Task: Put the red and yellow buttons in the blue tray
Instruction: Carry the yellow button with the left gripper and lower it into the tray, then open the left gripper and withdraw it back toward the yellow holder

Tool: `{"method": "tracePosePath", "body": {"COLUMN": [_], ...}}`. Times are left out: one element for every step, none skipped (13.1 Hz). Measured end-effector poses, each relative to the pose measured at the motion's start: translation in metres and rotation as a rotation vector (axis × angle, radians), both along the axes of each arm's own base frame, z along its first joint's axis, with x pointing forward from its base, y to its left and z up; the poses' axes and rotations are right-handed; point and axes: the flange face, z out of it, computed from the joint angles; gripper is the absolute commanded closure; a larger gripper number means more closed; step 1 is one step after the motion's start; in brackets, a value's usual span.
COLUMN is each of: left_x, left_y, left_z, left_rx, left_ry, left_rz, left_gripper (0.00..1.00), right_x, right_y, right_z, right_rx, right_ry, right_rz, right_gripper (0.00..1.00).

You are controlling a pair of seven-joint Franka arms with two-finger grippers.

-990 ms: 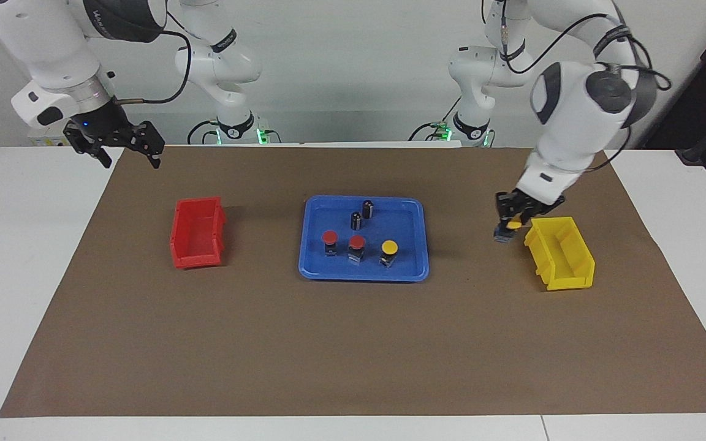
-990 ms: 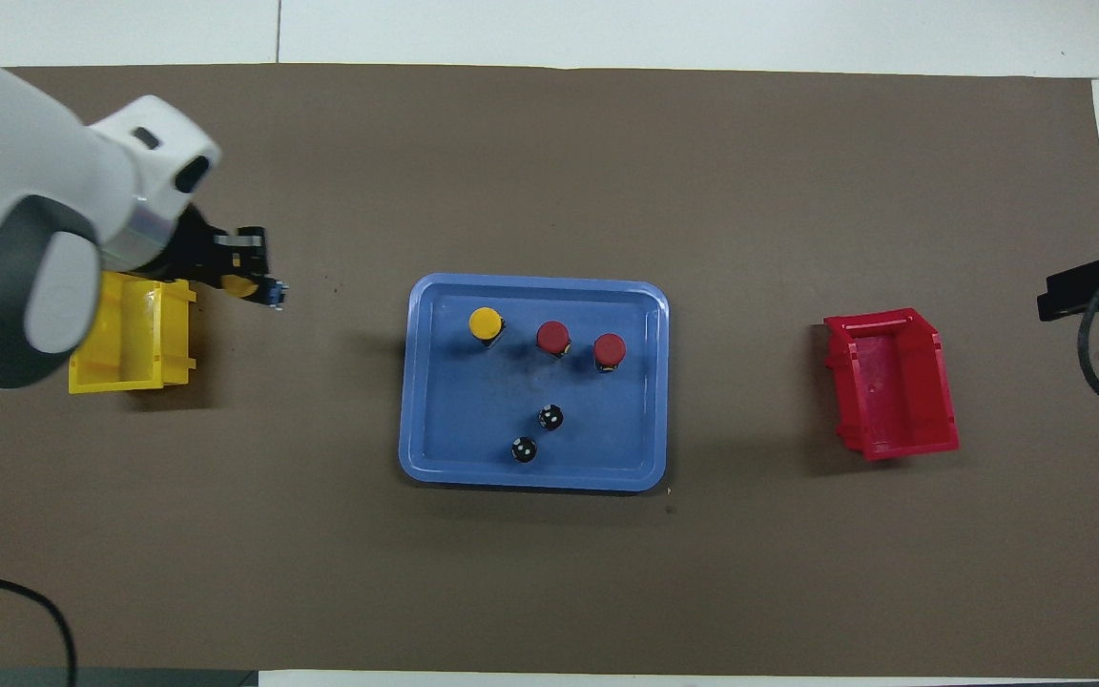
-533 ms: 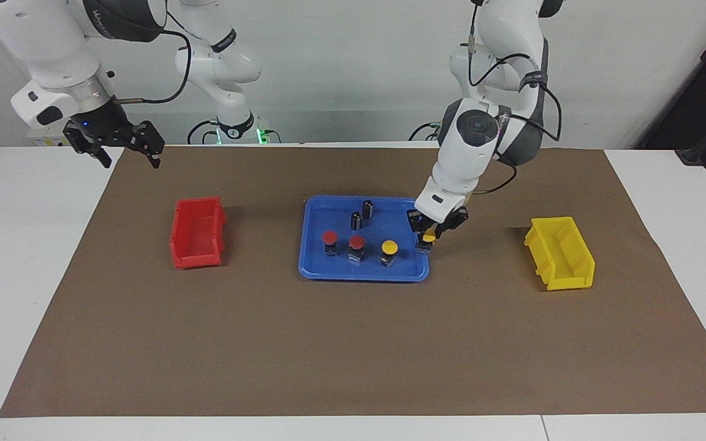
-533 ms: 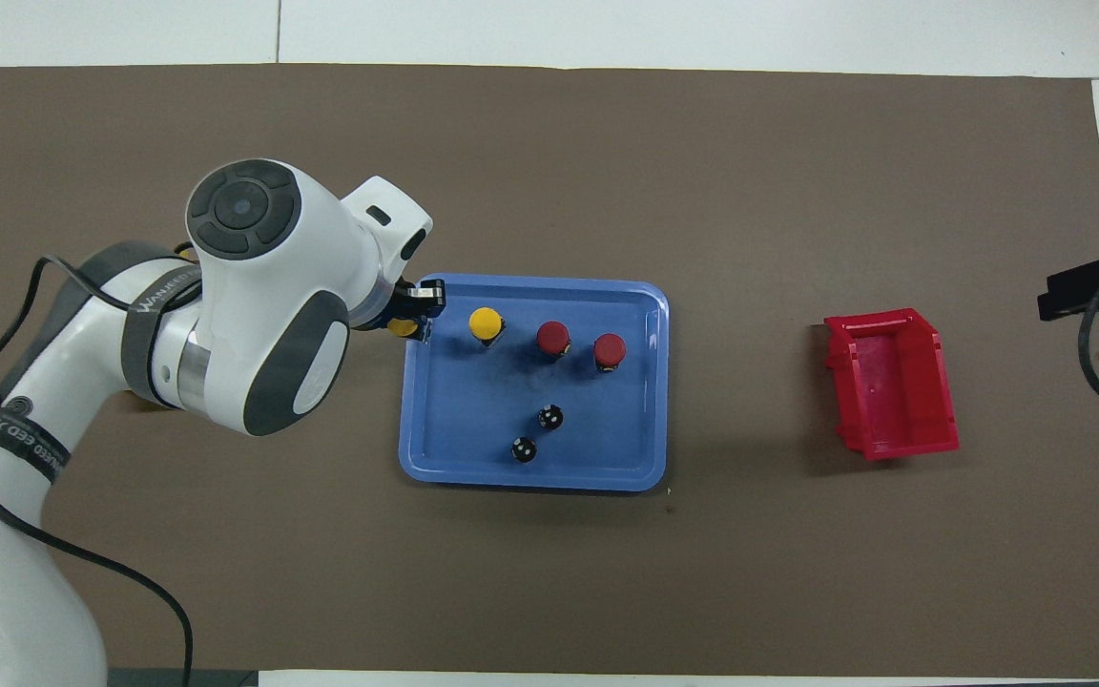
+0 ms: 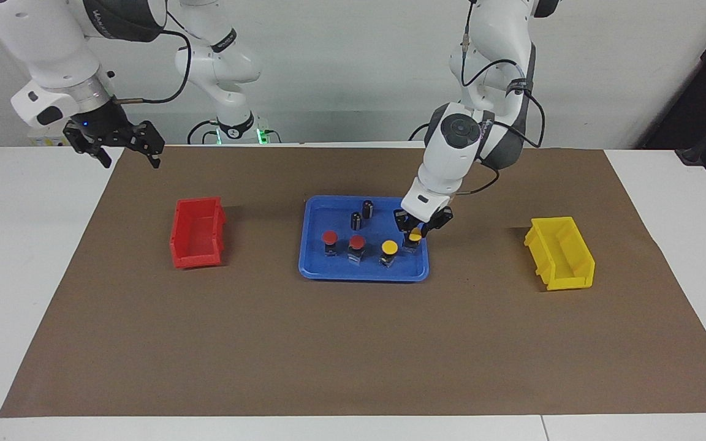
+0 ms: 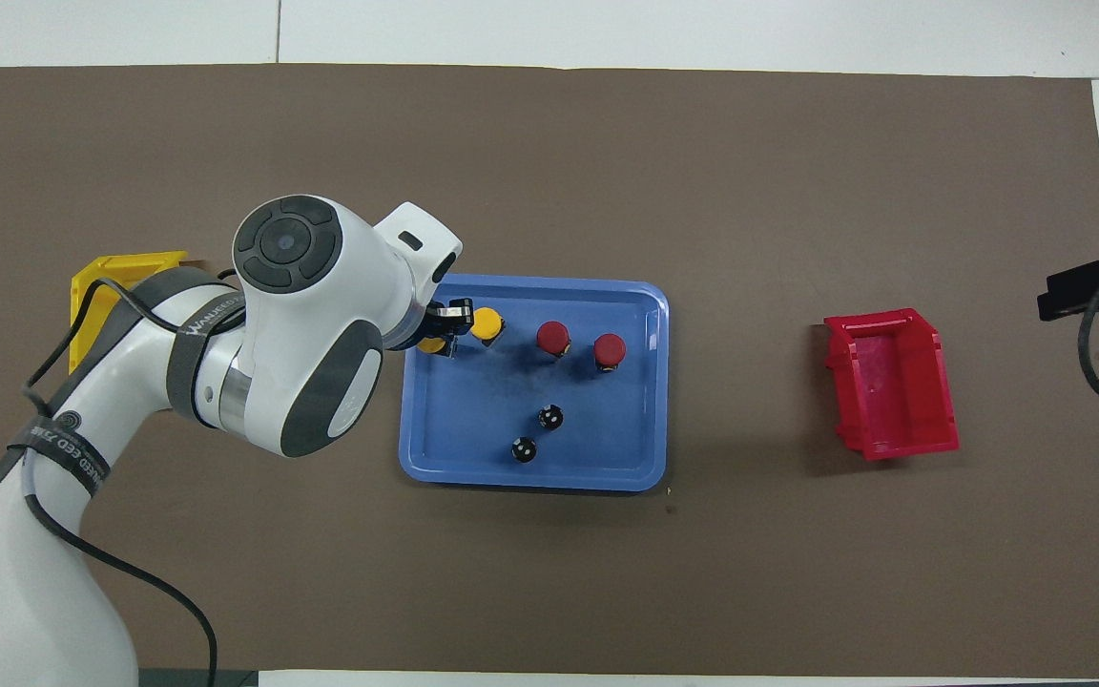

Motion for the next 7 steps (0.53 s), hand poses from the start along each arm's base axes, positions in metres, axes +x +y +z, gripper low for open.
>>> {"method": "tracePosePath", "body": {"left_x": [-0.0012, -0.0017, -0.0014, -0.0007, -0.0002, 0.0000, 0.0003], "left_y": [0.0018, 0.0031, 0.0039, 0.0046, 0.0049, 0.0051, 0.0052], "left_z": [-0.0050, -0.0077, -0.0083, -0.0079, -0.0077, -0.0073, -0.0061], "left_rx": [0.001, 0.002, 0.002, 0.001, 0.000, 0.000, -0.001], "left_ry": [0.000, 0.001, 0.000, -0.002, -0.004, -0.005, -0.007], "left_rz": [0.002, 0.004, 0.006, 0.007, 0.009, 0.009, 0.010], "left_gripper": [0.82, 0.69, 0.44, 0.28, 0.22, 0.13, 0.06], "right_x": [0.0000, 0.0000, 0.0000, 0.0000, 0.0000, 0.0000, 0.0000], "right_y": [0.0000, 0.0000, 0.0002, 0.0004, 0.0005, 0.0005, 0.0005], "right_z": [0.0000, 0.0000, 0.0000, 0.0000, 0.0000, 0.0000, 0.0000], "right_rx": [0.000, 0.000, 0.000, 0.000, 0.000, 0.000, 0.000], "right_ry": [0.000, 0.000, 0.000, 0.000, 0.000, 0.000, 0.000], "right_rz": [0.000, 0.000, 0.000, 0.001, 0.001, 0.001, 0.001], "right_gripper": [0.00, 0.00, 0.00, 0.00, 0.00, 0.00, 0.00]}}
